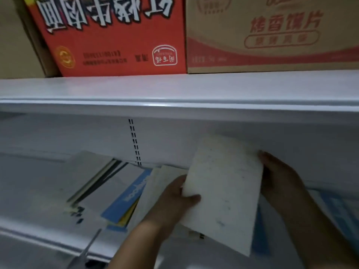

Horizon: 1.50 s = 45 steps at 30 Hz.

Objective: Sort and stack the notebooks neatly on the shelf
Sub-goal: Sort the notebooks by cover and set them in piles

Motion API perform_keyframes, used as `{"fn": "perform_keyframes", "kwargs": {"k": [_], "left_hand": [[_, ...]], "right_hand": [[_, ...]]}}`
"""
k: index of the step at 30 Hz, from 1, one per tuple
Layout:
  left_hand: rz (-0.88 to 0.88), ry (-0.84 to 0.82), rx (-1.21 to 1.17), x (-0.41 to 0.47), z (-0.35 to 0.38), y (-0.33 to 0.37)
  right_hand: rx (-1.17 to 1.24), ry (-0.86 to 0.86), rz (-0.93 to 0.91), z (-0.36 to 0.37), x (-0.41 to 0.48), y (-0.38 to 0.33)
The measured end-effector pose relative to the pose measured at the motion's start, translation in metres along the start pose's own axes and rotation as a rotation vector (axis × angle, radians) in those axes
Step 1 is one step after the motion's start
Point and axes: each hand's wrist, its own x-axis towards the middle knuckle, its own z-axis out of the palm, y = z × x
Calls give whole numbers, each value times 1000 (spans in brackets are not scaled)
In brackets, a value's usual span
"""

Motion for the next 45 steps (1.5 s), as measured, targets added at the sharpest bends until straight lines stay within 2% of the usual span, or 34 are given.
{"fn": "perform_keyframes", "kwargs": {"k": [3,5,7,8,11,15,17,19,22,23,25,27,29,33,38,42,45], "left_hand": [[-21,276,29,1,-38,-9],[2,387,289,4,-57,-20],[-38,371,709,9,-67,-33],[-50,342,840,11,-68,-37],[-86,292,1003,17,-68,-42],[82,369,1259,36,-46,-38],[186,277,1166,45,-7,-35],[213,87,973,48,43,-33],[275,-226,869,49,112,-37],[300,-306,853,50,133,-38],[316,-419,839,50,173,-42],[266,-472,834,50,210,-49],[196,-480,879,51,234,-54],[242,-384,963,51,257,-58],[326,-248,964,44,271,-58],[340,-360,997,32,270,-60],[334,-438,800,25,247,-58]], "right_hand": [[-320,56,-4,31,3,42],[-546,-52,-3,46,-2,75],[-765,-103,33,53,-6,101],[-836,-96,53,53,-6,107],[-935,-81,62,44,-11,110],[-967,141,2,-2,-20,92],[-1030,218,-19,-36,-30,82],[-1143,338,-105,-71,-45,71],[-1384,645,-196,-126,-68,49],[-1457,747,-140,-143,-76,39],[-1559,870,119,-174,-89,21],[-1585,885,324,-195,-99,9],[-1600,877,390,-208,-103,2],[-1469,856,425,-231,-110,-17],[-1385,728,439,-243,-118,-29],[-1329,709,433,-254,-137,-41],[-1242,667,371,-249,-147,-58]]}}
